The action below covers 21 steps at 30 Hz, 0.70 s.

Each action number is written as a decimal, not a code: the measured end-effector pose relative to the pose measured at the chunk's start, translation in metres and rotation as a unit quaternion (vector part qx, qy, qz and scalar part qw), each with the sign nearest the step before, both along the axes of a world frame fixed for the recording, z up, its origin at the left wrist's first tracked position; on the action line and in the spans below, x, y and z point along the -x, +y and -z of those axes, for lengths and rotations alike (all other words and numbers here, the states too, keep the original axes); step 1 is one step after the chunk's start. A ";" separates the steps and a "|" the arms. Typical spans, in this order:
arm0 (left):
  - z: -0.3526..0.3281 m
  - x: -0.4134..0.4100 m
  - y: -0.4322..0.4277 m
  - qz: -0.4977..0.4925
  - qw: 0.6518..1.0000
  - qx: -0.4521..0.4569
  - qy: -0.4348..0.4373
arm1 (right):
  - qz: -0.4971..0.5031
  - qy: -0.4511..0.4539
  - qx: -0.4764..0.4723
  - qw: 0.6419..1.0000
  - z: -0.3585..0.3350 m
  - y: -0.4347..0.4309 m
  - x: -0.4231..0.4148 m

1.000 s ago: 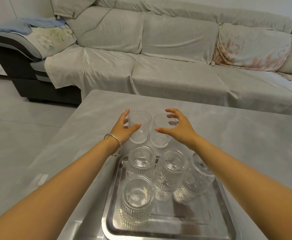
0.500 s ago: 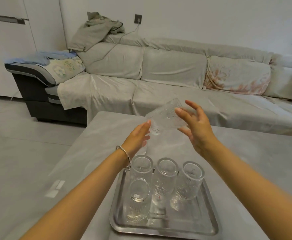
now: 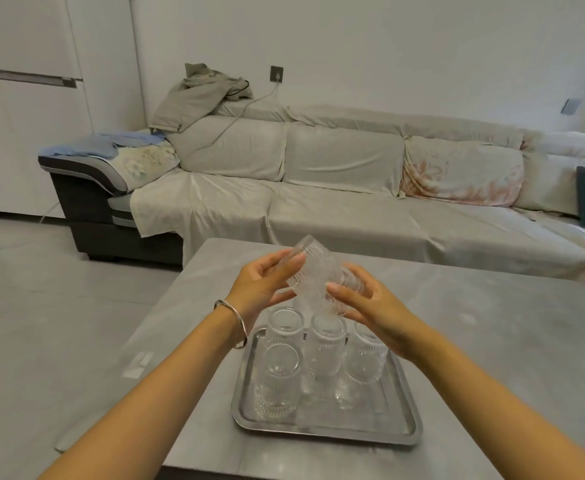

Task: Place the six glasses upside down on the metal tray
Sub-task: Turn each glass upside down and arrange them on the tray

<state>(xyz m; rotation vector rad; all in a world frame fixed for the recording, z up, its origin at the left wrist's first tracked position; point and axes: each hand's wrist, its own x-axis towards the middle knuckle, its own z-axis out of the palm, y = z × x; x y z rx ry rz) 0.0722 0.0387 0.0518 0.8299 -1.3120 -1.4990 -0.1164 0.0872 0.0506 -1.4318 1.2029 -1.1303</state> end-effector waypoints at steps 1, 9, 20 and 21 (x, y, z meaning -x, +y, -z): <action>0.000 0.001 0.003 0.003 1.000 0.014 -0.018 | -0.006 0.020 0.002 1.000 0.000 0.004 0.000; 0.004 0.015 0.016 0.027 0.989 0.095 -0.110 | -0.011 0.062 0.020 0.998 0.012 0.022 0.005; 0.046 0.016 0.004 -0.024 0.972 0.139 -0.186 | 0.081 -0.004 0.003 0.997 0.062 0.029 0.024; 0.056 0.011 0.002 -0.047 0.963 0.151 -0.220 | 0.092 -0.007 -0.003 0.996 0.068 0.030 0.026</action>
